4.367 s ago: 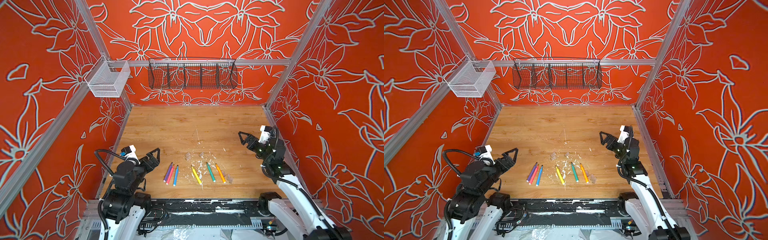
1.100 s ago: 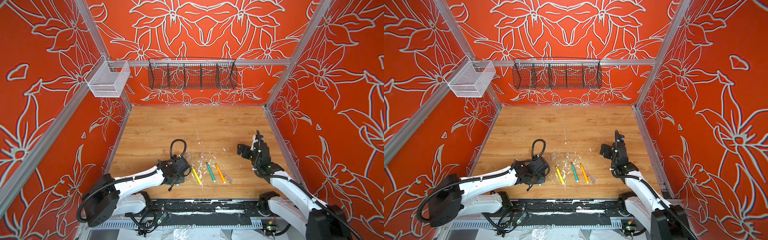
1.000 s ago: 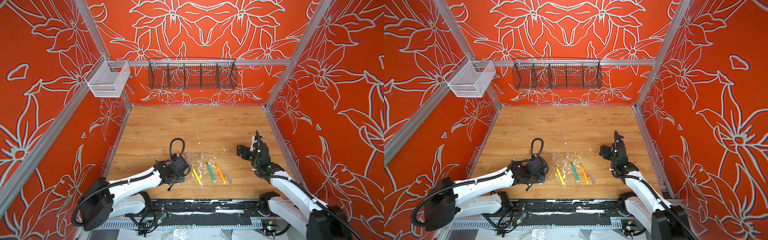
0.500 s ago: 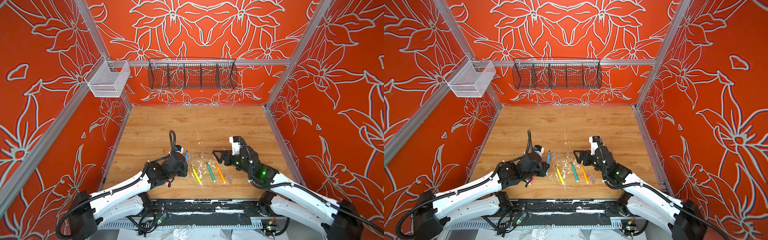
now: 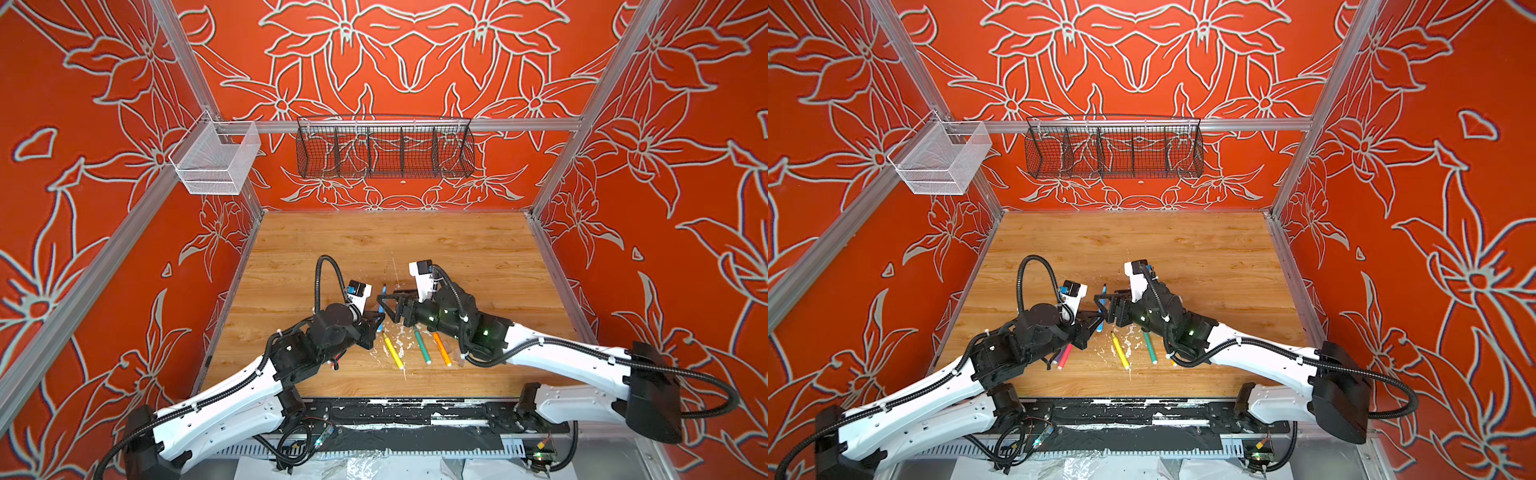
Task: Insert the pens into the pen caps
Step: 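Close the left gripper on the blue marker and lift it upright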
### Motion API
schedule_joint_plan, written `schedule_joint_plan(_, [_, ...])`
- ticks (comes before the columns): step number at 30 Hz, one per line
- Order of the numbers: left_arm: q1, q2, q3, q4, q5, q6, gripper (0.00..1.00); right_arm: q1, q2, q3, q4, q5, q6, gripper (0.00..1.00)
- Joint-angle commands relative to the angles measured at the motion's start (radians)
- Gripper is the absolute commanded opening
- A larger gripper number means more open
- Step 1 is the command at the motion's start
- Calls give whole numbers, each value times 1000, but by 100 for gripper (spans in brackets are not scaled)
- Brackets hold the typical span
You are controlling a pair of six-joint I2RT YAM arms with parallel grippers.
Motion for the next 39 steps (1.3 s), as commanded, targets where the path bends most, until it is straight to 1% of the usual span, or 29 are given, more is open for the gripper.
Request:
schedule_joint_plan(1, [-4,-39,-17,13,54,19,0,23,41,35,0,73,10,60])
schedule_joint_plan(3, [-4,-66,-24,-1,59,10,0,29,49,47,-1,67,28,49])
schedule_joint_plan(4, [-4,-79,-29,-3,66,9,0,38,50,48,-2,78,31,46])
schedule_joint_plan(6, [-4,-100,-39,-3,87,10,0,61,45,43,-3,121,27,39])
schedule_joint_plan(11, [-4,-118,-63,7,136,13,0,98,30,20,-4,190,48,16])
schedule_joint_plan(13, [-4,-112,-53,-16,137,14,0,116,22,14,-5,219,59,9])
schedule_joint_plan(14, [-4,-110,-49,-23,134,11,4,125,19,12,-5,230,61,7])
schedule_joint_plan(16, [-4,-108,-46,-32,112,2,27,148,18,10,-7,263,69,3])
schedule_joint_plan(17, [-4,-108,-47,-31,105,-1,37,156,17,7,-5,274,76,2])
schedule_joint_plan(18, [-4,-109,-48,-27,103,-1,44,167,15,3,0,287,84,1])
schedule_joint_plan(19, [-4,-110,-47,-25,104,-2,46,175,13,-1,2,299,91,0])
schedule_joint_plan(22, [-4,-110,-46,-16,109,0,49,200,7,-8,11,328,107,0])
schedule_joint_plan(26, [-4,-114,-50,15,120,0,48,233,6,-12,27,343,125,0])
schedule_joint_plan(27, [-4,-113,-53,25,128,1,44,241,6,-14,31,349,126,0])
schedule_joint_plan(30, [-4,-104,-53,46,152,-4,38,259,-2,-15,33,363,132,0])
schedule_joint_plan(32, [-4,-99,-55,55,159,-9,24,268,-8,-21,41,368,138,0])
schedule_joint_plan(34, [-4,-102,-55,55,157,-11,6,278,-17,-30,39,396,142,0])
schedule_joint_plan(35, [-4,-105,-57,54,149,-16,0,281,-22,-34,38,405,143,0])
schedule_joint_plan(36, [-4,-112,-59,48,136,-23,0,280,-27,-41,37,413,146,0])
schedule_joint_plan(37, [-4,-120,-62,41,120,-29,0,280,-35,-46,37,420,148,5])
schedule_joint_plan(38, [-4,-126,-64,34,102,-32,0,280,-41,-50,36,424,145,13])
schedule_joint_plan(39, [-4,-133,-64,25,76,-41,0,280,-51,-49,28,429,135,25])
